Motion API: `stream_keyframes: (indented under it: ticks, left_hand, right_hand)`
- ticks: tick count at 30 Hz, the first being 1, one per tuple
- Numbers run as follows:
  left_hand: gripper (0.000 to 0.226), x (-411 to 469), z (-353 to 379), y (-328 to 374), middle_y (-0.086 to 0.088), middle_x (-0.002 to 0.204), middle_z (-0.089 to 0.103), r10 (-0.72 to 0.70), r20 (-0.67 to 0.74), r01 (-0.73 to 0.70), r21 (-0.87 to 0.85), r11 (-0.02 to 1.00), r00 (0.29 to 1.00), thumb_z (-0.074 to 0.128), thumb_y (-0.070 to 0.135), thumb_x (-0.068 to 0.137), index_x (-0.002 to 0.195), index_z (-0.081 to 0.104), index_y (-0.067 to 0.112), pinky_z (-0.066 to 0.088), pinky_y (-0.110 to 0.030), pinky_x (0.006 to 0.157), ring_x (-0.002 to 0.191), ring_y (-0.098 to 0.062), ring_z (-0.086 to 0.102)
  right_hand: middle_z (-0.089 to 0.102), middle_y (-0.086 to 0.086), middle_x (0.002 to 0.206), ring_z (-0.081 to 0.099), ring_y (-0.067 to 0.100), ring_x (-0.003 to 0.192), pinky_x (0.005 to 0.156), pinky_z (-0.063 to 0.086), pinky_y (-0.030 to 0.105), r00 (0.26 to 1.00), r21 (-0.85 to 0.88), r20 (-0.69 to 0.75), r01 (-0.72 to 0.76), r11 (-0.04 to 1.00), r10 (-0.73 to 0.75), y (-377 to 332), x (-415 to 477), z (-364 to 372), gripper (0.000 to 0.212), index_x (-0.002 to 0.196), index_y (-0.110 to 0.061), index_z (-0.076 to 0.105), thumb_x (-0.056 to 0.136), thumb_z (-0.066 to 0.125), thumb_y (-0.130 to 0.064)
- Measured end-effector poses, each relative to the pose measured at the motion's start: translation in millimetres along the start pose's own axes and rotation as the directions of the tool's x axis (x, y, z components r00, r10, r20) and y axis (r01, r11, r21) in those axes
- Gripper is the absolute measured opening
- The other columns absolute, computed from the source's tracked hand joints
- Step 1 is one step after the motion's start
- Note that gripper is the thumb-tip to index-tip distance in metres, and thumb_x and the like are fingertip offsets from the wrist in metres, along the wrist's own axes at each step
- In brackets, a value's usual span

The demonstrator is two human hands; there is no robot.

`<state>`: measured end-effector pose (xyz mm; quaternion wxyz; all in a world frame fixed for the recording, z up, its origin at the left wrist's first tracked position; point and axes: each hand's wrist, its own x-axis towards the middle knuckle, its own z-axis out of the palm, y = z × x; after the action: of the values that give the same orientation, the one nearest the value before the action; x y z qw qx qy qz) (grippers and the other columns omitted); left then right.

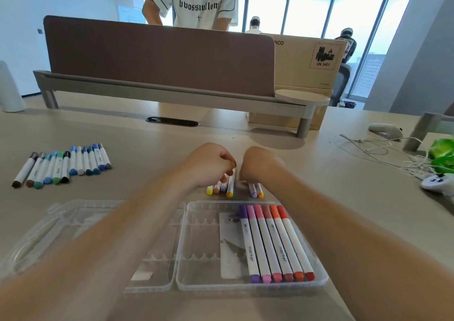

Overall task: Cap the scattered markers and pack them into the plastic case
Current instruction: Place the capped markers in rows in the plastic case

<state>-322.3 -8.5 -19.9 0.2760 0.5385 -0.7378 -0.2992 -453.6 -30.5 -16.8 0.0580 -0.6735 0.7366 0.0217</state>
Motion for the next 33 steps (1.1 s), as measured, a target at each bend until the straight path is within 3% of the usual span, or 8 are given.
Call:
stream_keyframes:
  ticks: [4, 11, 18, 22, 25, 27, 31, 33]
  left_hand:
    - [0.022, -4.6, -5.1, -5.0, -0.001, 0.089, 0.073, -0.019, -0.017, 0.019, -0.008, 1.0, 1.0, 0.051, 0.014, 0.094, 0.102, 0.072, 0.013, 0.056, -0.033, 0.07, 0.068, -0.014, 0.068]
    - [0.022, -16.3, -12.9, -4.0, 0.001, 0.087, 0.074, -0.018, -0.031, 0.018, -0.014, 1.0, 0.999, 0.053, 0.02, 0.094, 0.102, 0.072, 0.012, 0.059, -0.038, 0.077, 0.077, -0.017, 0.071]
    - [0.022, -15.9, -5.3, -3.8, 0.001, 0.087, 0.073, -0.026, -0.028, 0.025, -0.008, 1.0, 0.999, 0.053, 0.02, 0.094, 0.1, 0.072, 0.01, 0.059, -0.041, 0.074, 0.068, -0.013, 0.068]
    - [0.021, -19.8, -2.1, -5.1, 0.0, 0.088, 0.073, -0.026, -0.024, 0.026, -0.001, 1.0, 0.999, 0.053, 0.02, 0.094, 0.098, 0.072, 0.012, 0.058, -0.036, 0.071, 0.066, -0.011, 0.068]
    - [0.019, -28.1, -1.2, -5.1, -0.007, 0.087, 0.074, -0.036, -0.044, 0.036, -0.001, 0.999, 0.998, 0.054, 0.017, 0.091, 0.093, 0.072, 0.012, 0.055, -0.031, 0.065, 0.065, -0.014, 0.069]
    - [0.018, -38.1, 0.1, -3.7, -0.009, 0.083, 0.074, -0.046, -0.053, 0.047, 0.018, 0.999, 0.998, 0.054, 0.016, 0.091, 0.089, 0.072, 0.015, 0.05, -0.026, 0.06, 0.061, -0.012, 0.066]
    - [0.017, -63.4, 3.3, -1.4, -0.01, 0.083, 0.072, -0.029, -0.044, 0.032, 0.074, 0.997, 0.999, 0.056, 0.018, 0.092, 0.089, 0.073, 0.018, 0.047, -0.023, 0.052, 0.06, -0.016, 0.06]
    - [0.019, -74.8, 6.1, -1.0, -0.009, 0.092, 0.072, -0.008, -0.034, 0.012, 0.132, 0.991, 0.999, 0.055, 0.015, 0.092, 0.098, 0.073, 0.017, 0.046, -0.022, 0.056, 0.067, -0.016, 0.061]
  right_hand:
    - [0.057, 0.004, 0.073, 0.054, 0.021, 0.06, 0.057, 0.047, 0.032, 1.0, -0.055, -0.01, -0.022, 0.998, 0.022, -6.2, -1.8, -0.8, 0.019, 0.071, -0.012, 0.053, 0.084, 0.065, -0.005]
    - [0.051, 0.003, 0.078, 0.05, 0.019, 0.066, 0.062, 0.044, 0.031, 0.997, -0.028, -0.071, -0.045, 0.999, 0.043, -1.6, 0.1, -0.3, 0.009, 0.084, -0.012, 0.054, 0.09, 0.06, -0.013]
    - [0.055, 0.003, 0.078, 0.05, 0.018, 0.064, 0.06, 0.043, 0.031, 0.999, -0.071, -0.023, -0.037, 0.997, 0.036, 1.3, 2.7, 7.8, 0.016, 0.076, -0.011, 0.056, 0.089, 0.064, -0.016]
    - [0.056, 0.004, 0.077, 0.054, 0.02, 0.067, 0.056, 0.044, 0.031, 1.0, -0.082, 0.009, 0.005, 0.997, -0.004, -2.9, -1.0, 7.9, 0.012, 0.096, -0.012, 0.064, 0.084, 0.064, -0.016]
    - [0.062, 0.006, 0.078, 0.064, 0.025, 0.08, 0.076, 0.055, 0.035, 0.999, -0.034, 0.041, 0.011, 0.999, -0.01, -0.5, -14.5, -1.3, 0.012, 0.078, -0.009, 0.065, 0.082, 0.071, -0.018]
    - [0.063, 0.007, 0.078, 0.064, 0.023, 0.077, 0.08, 0.056, 0.032, 0.995, 0.026, 0.089, 0.038, 0.999, -0.041, 1.0, -32.7, -10.1, 0.015, 0.082, -0.005, 0.069, 0.086, 0.069, -0.019]
    - [0.051, 0.004, 0.054, 0.042, 0.015, 0.042, 0.046, 0.037, 0.021, 0.969, 0.249, 0.218, 0.055, 0.967, -0.112, 2.8, -85.4, -15.8, 0.03, 0.061, -0.009, 0.056, 0.09, 0.051, -0.015]
    - [0.044, -0.001, 0.039, 0.033, 0.012, 0.031, 0.038, 0.027, 0.013, 0.96, 0.328, 0.253, 0.035, 0.944, -0.123, 5.9, -105.5, -12.5, 0.031, 0.054, -0.011, 0.05, 0.085, 0.048, -0.012]
